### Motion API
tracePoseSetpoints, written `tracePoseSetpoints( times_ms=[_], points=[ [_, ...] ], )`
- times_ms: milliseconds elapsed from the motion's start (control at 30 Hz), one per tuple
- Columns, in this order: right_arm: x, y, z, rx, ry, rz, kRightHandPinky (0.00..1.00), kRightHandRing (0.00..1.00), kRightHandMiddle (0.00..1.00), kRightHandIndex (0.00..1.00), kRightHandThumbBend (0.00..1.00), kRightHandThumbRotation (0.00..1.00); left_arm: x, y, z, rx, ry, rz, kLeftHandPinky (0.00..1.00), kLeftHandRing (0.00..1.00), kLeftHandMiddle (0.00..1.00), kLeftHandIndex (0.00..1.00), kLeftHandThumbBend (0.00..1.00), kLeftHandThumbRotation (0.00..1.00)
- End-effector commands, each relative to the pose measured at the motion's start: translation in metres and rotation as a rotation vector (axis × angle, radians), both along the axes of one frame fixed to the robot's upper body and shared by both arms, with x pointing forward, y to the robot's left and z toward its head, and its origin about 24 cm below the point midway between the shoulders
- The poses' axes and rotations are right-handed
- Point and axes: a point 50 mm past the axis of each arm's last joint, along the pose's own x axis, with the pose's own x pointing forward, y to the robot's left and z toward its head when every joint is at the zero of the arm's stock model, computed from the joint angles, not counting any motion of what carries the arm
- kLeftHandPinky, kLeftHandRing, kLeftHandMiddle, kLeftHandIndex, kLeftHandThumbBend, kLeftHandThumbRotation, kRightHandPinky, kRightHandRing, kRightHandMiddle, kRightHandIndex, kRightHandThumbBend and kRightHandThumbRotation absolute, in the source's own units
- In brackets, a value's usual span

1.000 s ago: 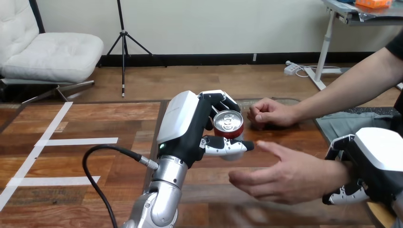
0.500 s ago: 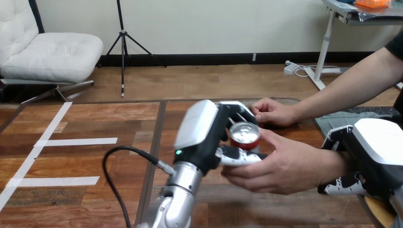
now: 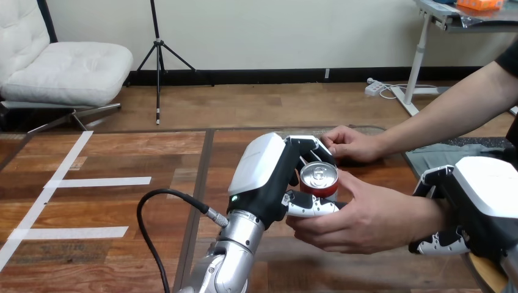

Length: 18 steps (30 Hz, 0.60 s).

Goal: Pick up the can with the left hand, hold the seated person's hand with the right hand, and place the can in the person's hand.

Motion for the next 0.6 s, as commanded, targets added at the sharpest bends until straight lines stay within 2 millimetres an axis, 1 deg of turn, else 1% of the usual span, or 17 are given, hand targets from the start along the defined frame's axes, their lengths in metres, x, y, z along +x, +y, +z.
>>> tracePoseSetpoints(
  times_ms=[0, 567],
  points=[
    [0.0027, 0.0129, 0.0243, 0.020, -0.123, 0.052, 0.25, 0.32, 0.41, 0.48, 0.75, 0.00, 0.0084, -0.0185, 0.0266, -0.010, -0.126, -0.080, 0.37, 0.40, 0.46, 0.49, 0.71, 0.00],
    [-0.0002, 0.0169, 0.0282, 0.025, -0.132, 0.055, 0.25, 0.33, 0.42, 0.48, 0.77, 0.00, 0.0068, -0.0235, 0.0239, -0.009, -0.120, -0.096, 0.37, 0.41, 0.46, 0.49, 0.72, 0.00]
  ],
)
